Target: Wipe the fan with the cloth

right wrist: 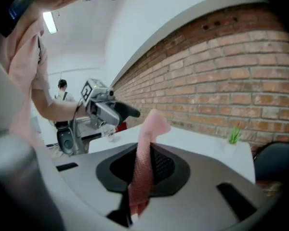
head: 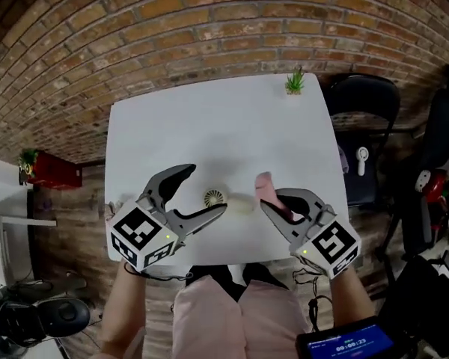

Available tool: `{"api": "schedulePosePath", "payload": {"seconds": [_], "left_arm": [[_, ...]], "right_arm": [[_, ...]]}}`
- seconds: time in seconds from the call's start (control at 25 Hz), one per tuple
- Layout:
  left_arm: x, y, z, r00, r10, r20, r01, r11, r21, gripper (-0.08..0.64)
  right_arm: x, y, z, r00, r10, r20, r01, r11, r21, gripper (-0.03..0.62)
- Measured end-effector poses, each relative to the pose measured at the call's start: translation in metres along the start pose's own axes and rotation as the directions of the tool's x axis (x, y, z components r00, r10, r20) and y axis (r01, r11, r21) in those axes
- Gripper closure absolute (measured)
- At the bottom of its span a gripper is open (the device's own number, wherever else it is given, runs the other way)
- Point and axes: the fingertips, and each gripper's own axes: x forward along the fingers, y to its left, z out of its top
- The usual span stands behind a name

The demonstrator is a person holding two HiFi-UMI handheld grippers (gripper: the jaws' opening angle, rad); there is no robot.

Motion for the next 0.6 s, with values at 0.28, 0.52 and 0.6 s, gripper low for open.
{"api": "schedulePosePath", "payload": {"seconds": [0.28,0.52,0.6], "left_arm": [[-0.087,0.009,0.119,0.764,0.501,0.406,-0.521,0.851,-0.069,0.375],[-0.135,0.006,0.149,0.572,0.658,0.49,-0.711,0.696,-0.104,0.548],[-0.137,0.003,0.153,0.554,0.665,0.501,-0.717,0.687,-0.119,0.548]], "right_arm": [[-0.023,-0.025,0.125,0.91,-0.312,0.272,0.322,0.947,0.007,0.549],[-0.024,-0.015,0.171,0.862,-0.361,0.355,0.385,0.923,0.003,0.551],[-0.024,-0.012,0.173,0.863,-0.364,0.351,0.392,0.92,-0.008,0.552]]}}
